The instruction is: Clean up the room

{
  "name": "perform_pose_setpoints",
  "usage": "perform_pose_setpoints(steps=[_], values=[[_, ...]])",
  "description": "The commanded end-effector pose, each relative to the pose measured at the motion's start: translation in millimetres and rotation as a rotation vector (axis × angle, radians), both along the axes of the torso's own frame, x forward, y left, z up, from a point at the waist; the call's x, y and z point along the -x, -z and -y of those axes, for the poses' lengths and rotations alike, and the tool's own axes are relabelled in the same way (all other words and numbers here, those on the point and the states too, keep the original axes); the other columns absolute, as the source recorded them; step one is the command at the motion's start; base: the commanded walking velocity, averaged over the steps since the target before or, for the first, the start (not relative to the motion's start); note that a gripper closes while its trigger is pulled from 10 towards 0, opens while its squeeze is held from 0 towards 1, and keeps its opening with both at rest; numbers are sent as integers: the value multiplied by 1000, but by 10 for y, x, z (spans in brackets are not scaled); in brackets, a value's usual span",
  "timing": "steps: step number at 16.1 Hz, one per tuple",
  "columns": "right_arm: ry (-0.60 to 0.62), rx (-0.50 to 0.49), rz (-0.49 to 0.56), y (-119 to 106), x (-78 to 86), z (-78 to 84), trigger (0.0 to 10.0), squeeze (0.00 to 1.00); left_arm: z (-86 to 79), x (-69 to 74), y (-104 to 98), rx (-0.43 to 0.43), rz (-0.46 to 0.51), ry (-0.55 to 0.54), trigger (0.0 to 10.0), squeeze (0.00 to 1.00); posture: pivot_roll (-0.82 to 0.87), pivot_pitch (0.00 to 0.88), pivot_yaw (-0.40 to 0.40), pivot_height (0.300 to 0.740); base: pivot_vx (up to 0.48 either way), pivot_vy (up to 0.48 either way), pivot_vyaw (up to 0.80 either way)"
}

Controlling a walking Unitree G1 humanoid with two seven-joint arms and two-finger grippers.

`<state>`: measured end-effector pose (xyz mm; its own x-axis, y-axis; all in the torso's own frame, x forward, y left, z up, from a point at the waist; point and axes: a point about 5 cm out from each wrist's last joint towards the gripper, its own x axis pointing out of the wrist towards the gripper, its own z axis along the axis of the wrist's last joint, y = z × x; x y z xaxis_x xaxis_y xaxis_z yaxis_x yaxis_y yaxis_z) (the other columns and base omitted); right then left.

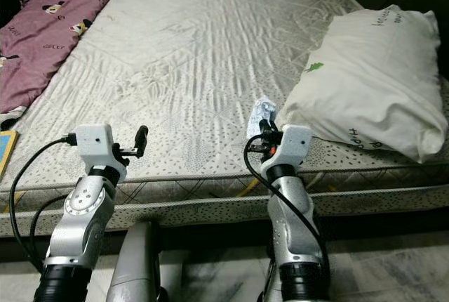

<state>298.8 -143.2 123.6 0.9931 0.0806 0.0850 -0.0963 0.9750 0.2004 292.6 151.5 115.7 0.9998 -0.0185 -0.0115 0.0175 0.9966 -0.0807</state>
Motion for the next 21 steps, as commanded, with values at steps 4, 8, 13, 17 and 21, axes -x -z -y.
perform_pose_setpoints(steps=[4,8,13,17,21], values=[[1,-9,39,-165,8,-21,10000,0,-34,39,-43,2,29,-19,10000,0,31,0,62,520,0,0,0],[1,-31,33,-202,36,-22,10000,0,30,36,-33,2,18,13,10000,0,20,0,78,560,0,0,0],[-5,-45,14,-167,49,-39,10000,0,39,24,-14,1,11,18,10000,0,15,0,74,615,0,0,0],[5,-49,2,-157,46,-24,10000,0,45,19,-6,-2,2,22,10000,0,18,0,77,665,0,0,0],[12,-49,-4,-149,50,-21,10000,0,72,15,-27,-19,14,41,10000,0,17,0,79,714,0,0,0]])
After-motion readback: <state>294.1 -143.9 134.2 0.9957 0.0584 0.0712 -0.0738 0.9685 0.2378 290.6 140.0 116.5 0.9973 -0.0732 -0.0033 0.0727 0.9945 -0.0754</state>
